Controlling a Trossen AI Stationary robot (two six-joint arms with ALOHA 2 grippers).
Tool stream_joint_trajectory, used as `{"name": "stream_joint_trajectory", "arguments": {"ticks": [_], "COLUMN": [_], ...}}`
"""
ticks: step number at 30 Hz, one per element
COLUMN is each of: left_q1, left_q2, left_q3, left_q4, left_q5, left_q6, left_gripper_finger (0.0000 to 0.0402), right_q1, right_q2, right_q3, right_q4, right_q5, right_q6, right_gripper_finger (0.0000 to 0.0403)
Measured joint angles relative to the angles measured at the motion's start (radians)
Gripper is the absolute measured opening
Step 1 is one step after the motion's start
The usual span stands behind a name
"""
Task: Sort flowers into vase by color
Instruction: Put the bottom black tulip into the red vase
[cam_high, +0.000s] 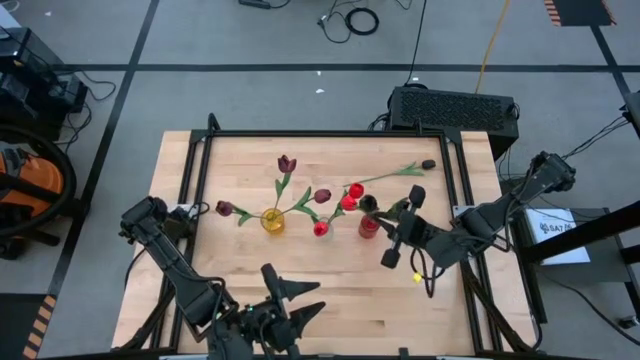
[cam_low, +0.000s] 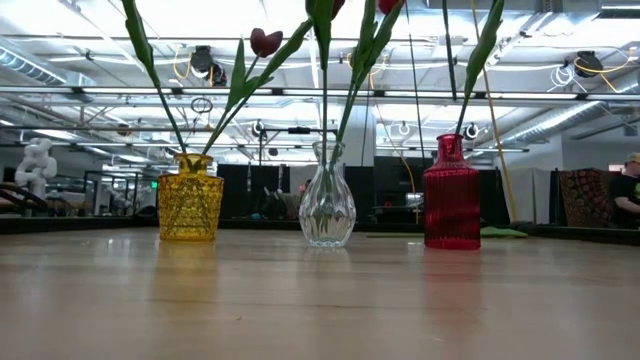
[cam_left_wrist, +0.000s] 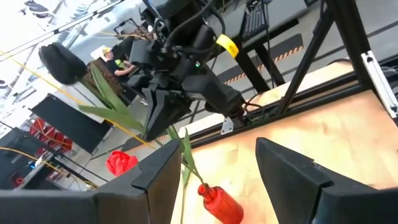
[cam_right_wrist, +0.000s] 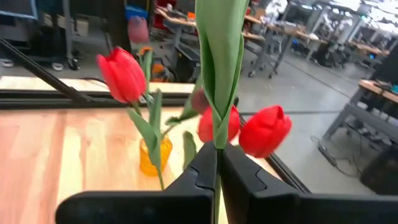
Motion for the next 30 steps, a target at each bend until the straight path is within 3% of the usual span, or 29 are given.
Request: {"name": "stream_joint_trajectory", "arguments": {"ticks": [11, 23, 30], "left_q1": [0.018, 0.017, 0.017], "left_q2": [0.000, 0.000, 0.000], "left_q3": [0.000, 0.000, 0.000], "left_q4": [-0.017, -0.056, -0.062], "left_q5": [0.000, 0.000, 0.000], "left_q6": [-0.024, -0.026, -0.027], "left_gripper_finger": [0.0214, 0.0214, 0.0214], "right_q1": [-0.041, -0.056, -0.057], "right_q2": [0.001, 0.001, 0.001], "right_q3": [-0.046, -0.051, -0.051], "right_q4": [-0.041, 0.048, -0.013], "right_q5": [-0.001, -0.059, -0.058], "right_q6": [0.081, 0.018, 0.030], "right_gripper_finger": [0.0002, 0.0002, 0.0002]}}
